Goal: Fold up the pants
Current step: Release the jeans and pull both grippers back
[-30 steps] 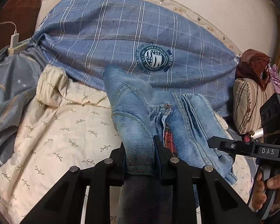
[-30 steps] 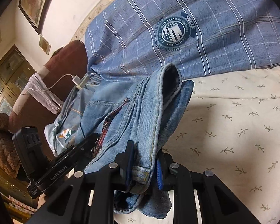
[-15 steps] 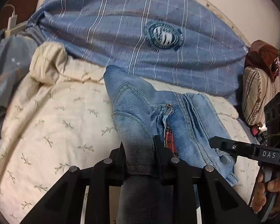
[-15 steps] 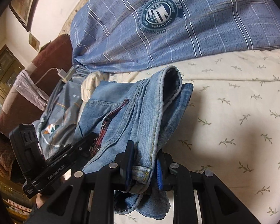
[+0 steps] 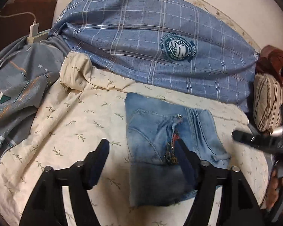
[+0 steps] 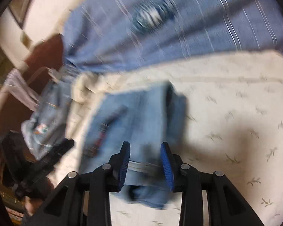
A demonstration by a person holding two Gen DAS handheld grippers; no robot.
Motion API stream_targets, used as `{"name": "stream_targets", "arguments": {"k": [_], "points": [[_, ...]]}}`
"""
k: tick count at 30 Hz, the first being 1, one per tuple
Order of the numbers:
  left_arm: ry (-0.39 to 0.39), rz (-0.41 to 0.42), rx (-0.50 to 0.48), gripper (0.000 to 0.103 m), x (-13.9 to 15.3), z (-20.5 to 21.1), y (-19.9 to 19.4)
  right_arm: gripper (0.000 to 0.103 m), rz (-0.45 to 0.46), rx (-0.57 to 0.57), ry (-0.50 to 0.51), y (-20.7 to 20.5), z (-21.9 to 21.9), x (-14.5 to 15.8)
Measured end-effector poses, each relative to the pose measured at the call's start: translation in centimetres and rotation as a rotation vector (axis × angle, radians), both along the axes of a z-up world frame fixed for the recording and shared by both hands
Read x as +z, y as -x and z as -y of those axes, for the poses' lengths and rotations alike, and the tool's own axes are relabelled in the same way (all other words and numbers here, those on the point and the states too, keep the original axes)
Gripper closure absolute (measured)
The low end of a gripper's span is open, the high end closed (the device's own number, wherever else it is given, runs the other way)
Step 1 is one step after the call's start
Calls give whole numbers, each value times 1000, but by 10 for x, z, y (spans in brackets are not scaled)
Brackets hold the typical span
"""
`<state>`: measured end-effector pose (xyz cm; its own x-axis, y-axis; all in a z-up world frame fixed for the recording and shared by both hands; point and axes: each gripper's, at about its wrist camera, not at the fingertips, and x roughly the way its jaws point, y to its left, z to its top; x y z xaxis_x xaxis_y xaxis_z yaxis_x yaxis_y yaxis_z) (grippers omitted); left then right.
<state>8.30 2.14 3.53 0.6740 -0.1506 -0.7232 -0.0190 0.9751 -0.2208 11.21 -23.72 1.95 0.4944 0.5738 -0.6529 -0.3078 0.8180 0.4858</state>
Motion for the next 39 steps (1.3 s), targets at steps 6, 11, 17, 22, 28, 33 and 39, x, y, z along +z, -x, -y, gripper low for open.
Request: {"name": "stream_targets", "arguments": {"k": [6, 11, 17, 22, 28, 33, 39], "points": [[-111, -133, -30, 25, -41, 17, -5, 49, -169, 95, 18, -1, -26, -48], [-93, -136, -25, 25, -40, 11, -5, 51, -188, 55, -27, 1, -12, -49], [-64, -139, -26, 23, -42, 10, -5, 30, -115, 103, 38, 15, -20, -36], [-54, -140, -19, 21, -42, 6, -3, 30, -119, 114, 69, 12, -27, -28], [-23, -150, 1, 21, -42, 3, -2, 30, -69, 78, -78, -45, -30, 13], [6, -128, -11, 21, -39, 3, 1, 29, -306, 58, -87, -119, -47, -62], [-71, -1, -28, 21, -15, 14, 25, 28, -75, 34, -97, -45, -19, -14]]}}
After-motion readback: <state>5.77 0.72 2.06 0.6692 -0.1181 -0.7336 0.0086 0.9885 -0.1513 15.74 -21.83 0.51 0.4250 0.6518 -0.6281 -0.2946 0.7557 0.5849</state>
